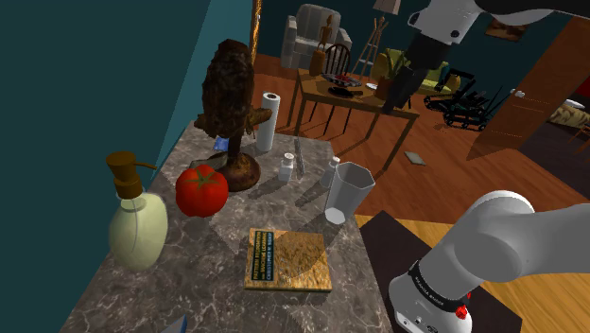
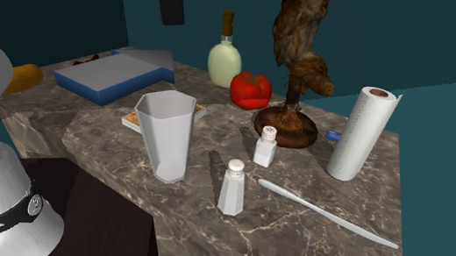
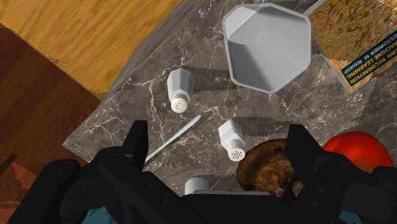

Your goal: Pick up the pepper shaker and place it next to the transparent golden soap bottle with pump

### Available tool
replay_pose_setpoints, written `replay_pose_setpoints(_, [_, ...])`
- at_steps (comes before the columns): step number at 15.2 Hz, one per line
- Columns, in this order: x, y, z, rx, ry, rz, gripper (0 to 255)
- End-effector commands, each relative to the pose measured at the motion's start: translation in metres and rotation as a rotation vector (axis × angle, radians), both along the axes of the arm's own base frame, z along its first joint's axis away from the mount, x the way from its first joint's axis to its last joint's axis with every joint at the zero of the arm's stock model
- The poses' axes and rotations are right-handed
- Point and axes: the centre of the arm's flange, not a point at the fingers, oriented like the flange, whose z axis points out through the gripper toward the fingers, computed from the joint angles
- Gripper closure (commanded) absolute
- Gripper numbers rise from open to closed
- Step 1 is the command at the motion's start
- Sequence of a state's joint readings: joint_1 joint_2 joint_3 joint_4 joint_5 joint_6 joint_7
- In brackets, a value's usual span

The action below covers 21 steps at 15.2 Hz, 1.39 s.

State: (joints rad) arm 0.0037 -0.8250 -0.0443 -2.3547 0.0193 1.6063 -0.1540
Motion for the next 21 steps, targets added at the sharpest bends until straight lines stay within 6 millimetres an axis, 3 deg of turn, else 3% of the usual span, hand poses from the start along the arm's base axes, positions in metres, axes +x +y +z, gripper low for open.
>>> replay_pose_setpoints(1, [0.0,0.0,0.0,0.0,0.0,0.0,0])
replay_pose_setpoints(18, [0.122,-0.024,-0.195,0.033,0.104,-0.286,0])
replay_pose_setpoints(21, [0.127,-0.025,-0.214,0.034,0.108,-0.298,0])
